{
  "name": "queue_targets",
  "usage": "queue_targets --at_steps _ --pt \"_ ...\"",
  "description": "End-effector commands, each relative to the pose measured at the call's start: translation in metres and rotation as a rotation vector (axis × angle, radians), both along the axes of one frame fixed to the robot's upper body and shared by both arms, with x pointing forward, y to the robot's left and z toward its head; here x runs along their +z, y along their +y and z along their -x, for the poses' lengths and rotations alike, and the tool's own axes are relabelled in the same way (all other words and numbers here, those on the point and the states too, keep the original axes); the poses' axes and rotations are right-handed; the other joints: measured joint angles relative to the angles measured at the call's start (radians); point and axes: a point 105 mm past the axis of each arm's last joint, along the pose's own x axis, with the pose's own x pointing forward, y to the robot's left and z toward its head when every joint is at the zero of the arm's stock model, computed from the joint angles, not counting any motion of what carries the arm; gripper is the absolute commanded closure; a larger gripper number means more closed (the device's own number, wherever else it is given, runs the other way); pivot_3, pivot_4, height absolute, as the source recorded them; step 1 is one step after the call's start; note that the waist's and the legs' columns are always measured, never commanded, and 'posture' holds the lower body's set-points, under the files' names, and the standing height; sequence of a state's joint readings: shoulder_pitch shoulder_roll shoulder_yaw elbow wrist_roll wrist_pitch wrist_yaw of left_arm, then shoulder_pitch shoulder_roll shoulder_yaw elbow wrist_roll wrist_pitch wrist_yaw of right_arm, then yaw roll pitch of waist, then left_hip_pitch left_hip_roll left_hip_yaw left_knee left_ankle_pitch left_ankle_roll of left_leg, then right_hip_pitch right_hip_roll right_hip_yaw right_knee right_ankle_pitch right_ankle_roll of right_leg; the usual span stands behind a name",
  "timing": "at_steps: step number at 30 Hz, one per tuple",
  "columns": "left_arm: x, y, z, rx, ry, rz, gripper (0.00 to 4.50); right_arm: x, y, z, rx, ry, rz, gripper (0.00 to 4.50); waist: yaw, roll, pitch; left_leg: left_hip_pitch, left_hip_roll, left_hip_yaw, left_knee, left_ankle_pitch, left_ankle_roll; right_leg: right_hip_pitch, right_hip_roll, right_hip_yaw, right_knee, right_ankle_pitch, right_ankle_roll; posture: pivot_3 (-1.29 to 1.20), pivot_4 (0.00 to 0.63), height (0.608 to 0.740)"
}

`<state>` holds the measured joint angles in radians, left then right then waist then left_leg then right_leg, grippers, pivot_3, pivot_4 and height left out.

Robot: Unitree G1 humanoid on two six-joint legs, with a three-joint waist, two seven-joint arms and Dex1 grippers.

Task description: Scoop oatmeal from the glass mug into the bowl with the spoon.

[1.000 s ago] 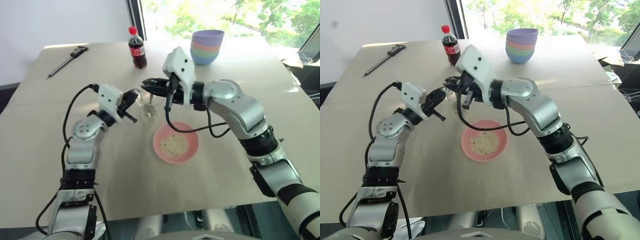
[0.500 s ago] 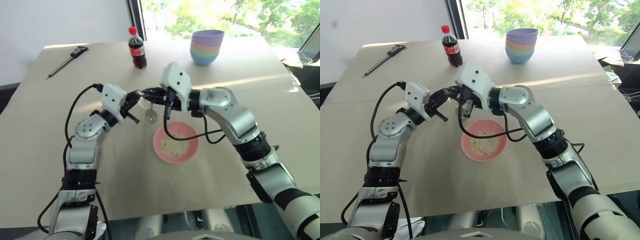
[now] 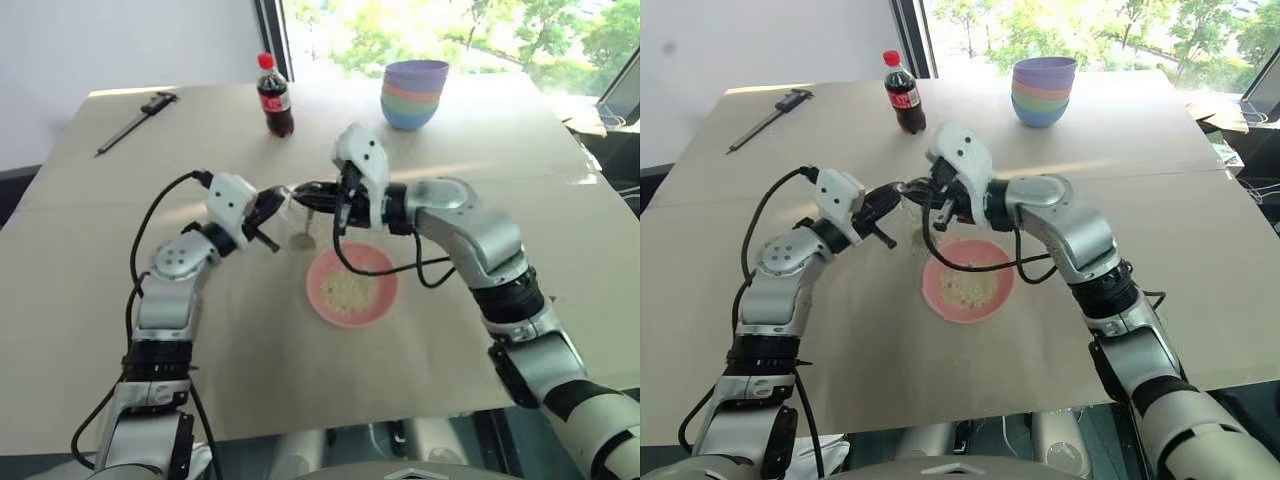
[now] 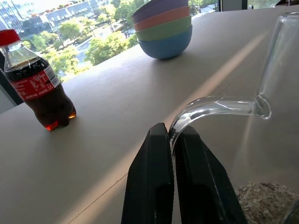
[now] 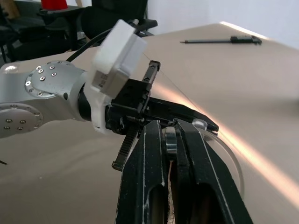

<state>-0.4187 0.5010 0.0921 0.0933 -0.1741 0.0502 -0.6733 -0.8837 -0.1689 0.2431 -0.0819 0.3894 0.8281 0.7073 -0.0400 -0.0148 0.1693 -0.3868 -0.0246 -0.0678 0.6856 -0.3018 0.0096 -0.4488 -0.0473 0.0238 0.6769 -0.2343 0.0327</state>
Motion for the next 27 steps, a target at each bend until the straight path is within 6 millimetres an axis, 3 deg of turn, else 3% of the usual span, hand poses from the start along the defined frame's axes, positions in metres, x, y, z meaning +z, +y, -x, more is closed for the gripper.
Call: queue_targets --at_steps 1,8,13,27 --pt "0.028 -0.001 0.004 -0.006 -0.126 0.008 4.49 0.0 0.001 0.004 -0.001 0.136 -0.01 4.5 0.0 0.0 0.0 0.0 0.0 0.0 0.0 0.0 0.0 0.0 0.0 0.0 0.0 0.0 0.0 0.0 0.15 0.74" --pt "0.029 -0.006 0.002 -0.012 -0.14 0.008 4.49 -0.007 -0.009 -0.011 -0.123 0.452 -0.062 4.5 -0.001 0.0 0.0 0.0 0.0 0.0 0.0 0.0 0.0 0.0 0.0 0.0 0.0 0.0 0.0 0.0 0.15 0.74" --pt "0.025 -0.009 0.0 -0.02 -0.143 -0.017 4.49 0.0 -0.013 -0.018 -0.155 0.585 -0.121 4.5 -0.001 0.0 0.0 0.0 0.0 0.0 0.0 0.0 0.0 0.0 0.0 0.0 0.001 0.0 0.0 0.0 0.15 0.74" --pt "0.018 -0.003 0.001 0.006 -0.136 -0.019 4.49 0.037 -0.04 -0.04 -0.236 0.665 -0.268 4.5 -0.002 0.0 0.0 0.0 0.0 0.001 0.0 0.0 0.0 0.0 0.0 0.0 0.001 0.0 0.0 0.0 0.15 0.74"
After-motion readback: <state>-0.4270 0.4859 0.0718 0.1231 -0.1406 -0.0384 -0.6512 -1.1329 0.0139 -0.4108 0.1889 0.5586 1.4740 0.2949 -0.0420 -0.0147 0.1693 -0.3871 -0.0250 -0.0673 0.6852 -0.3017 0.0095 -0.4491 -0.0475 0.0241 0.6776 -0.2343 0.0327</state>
